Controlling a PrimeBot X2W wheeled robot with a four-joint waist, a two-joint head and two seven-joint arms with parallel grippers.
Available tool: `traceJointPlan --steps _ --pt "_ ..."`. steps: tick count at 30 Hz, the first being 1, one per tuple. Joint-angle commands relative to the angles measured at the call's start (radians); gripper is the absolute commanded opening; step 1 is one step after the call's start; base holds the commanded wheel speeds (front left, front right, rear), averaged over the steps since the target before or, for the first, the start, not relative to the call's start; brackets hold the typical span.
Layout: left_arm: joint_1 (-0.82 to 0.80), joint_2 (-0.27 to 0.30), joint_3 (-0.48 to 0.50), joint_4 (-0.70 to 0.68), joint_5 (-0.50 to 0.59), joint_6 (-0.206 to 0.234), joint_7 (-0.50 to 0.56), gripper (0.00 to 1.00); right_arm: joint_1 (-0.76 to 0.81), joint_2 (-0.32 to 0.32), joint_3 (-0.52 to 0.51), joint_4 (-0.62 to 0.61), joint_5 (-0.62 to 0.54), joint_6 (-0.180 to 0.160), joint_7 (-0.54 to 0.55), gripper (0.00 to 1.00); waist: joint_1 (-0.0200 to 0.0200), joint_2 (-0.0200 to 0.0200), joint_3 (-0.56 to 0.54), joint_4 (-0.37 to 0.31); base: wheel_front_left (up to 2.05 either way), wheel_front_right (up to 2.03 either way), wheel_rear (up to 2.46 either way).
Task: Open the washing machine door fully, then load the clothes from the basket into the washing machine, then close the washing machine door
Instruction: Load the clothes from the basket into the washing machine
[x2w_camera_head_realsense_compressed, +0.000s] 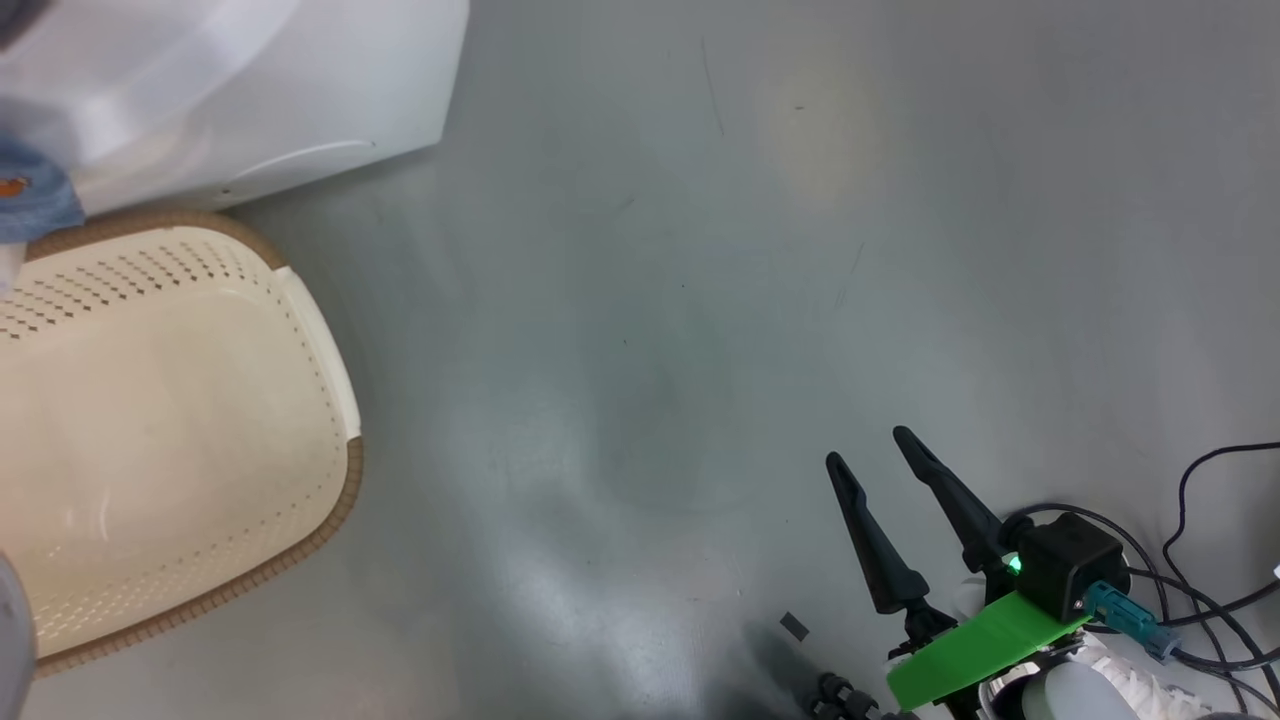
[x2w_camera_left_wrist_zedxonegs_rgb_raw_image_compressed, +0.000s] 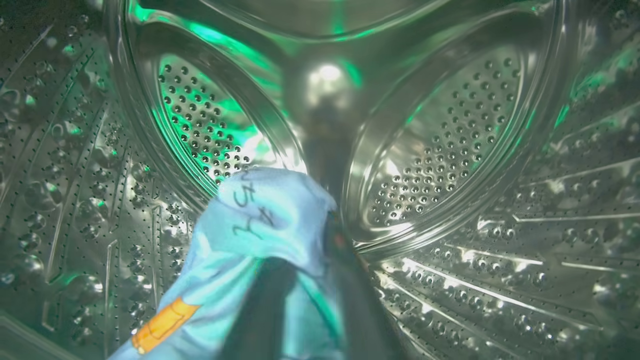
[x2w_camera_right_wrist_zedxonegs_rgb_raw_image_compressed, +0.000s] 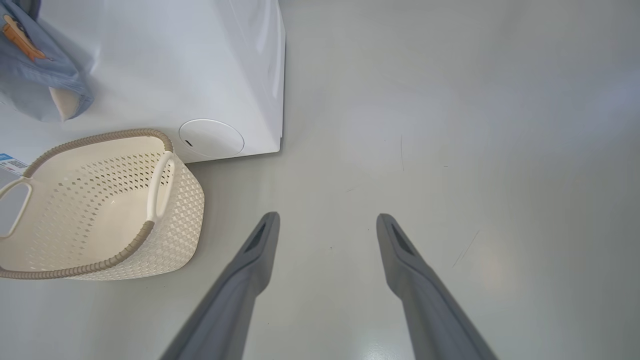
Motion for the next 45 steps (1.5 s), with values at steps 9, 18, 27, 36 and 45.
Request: traceJointPlan --steps 9,18,27,36,45 --pt "0.001 0.002 -0.035 0.094 0.025 0.074 -0.002 1.0 0.029 -0.013 0.015 -0.011 0.016 0.002 -0.005 1.0 0.0 0.0 -0.05 0.039 0.0 0.0 0.0" --pt "0.052 -0.036 -0.026 0.117 -0.011 0.092 -0.002 1.0 0.015 -0.024 0.015 -0.003 0.015 0.002 -0.005 1.0 0.0 0.0 -0.1 0.084 0.0 0.0 0.0" --pt "0.126 -0.096 -0.025 0.106 -0.049 0.068 -0.002 1.0 0.002 -0.031 0.001 0.003 0.012 0.002 -0.005 1.0 0.0 0.0 -0.143 0.131 0.0 0.0 0.0" --pt "0.214 -0.144 -0.041 0.073 -0.078 0.014 -0.002 1.0 -0.015 -0.025 -0.023 0.009 0.007 0.002 -0.005 1.0 0.0 0.0 -0.183 0.189 0.0 0.0 0.0" --pt "0.352 -0.171 -0.093 -0.054 -0.095 -0.045 -0.002 1.0 -0.011 -0.027 -0.047 0.007 0.002 0.002 -0.005 1.0 0.0 0.0 -0.202 0.254 0.0 0.0 0.0"
